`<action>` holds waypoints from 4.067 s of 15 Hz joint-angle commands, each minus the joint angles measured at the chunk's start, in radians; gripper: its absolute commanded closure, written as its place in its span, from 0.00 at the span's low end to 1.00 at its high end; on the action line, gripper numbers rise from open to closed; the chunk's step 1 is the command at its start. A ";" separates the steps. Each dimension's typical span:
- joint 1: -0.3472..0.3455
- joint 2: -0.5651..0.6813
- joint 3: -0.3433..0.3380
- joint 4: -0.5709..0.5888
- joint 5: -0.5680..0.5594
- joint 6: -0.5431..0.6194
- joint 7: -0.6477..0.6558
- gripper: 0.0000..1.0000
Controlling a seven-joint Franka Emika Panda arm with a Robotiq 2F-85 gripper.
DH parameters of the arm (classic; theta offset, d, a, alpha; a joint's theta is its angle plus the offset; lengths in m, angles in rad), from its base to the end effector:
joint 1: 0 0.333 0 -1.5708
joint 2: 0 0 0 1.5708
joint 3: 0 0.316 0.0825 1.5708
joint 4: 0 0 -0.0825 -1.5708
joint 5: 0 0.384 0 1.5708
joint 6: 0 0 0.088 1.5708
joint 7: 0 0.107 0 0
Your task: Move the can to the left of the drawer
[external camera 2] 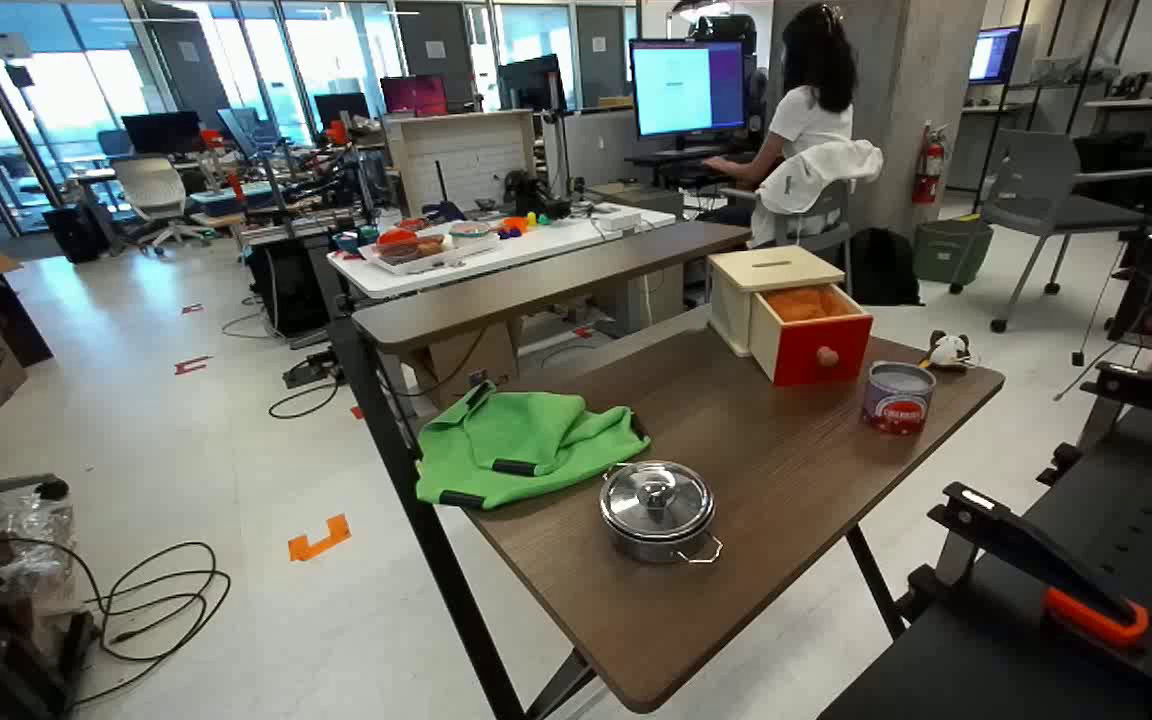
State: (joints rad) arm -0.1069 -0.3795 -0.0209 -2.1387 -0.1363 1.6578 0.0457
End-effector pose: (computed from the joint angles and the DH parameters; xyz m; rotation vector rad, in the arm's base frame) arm 0.4238 -0.0691 0.5516 3.0054 -0.2301 -0.1605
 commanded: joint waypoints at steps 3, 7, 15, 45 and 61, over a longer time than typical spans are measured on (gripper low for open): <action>0.013 0.001 -0.011 0.002 -0.004 -0.002 0.003 0.00; 0.013 0.001 -0.011 0.002 -0.004 -0.002 0.003 0.00; 0.008 0.000 -0.007 -0.054 -0.035 0.055 0.014 0.00; 0.050 0.729 -0.073 -0.229 -0.007 0.934 0.042 0.00; 0.044 0.838 -0.066 -0.190 0.015 1.054 0.013 0.00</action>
State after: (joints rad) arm -0.0642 0.4187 -0.0927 -2.3506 -0.1467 2.6508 0.0807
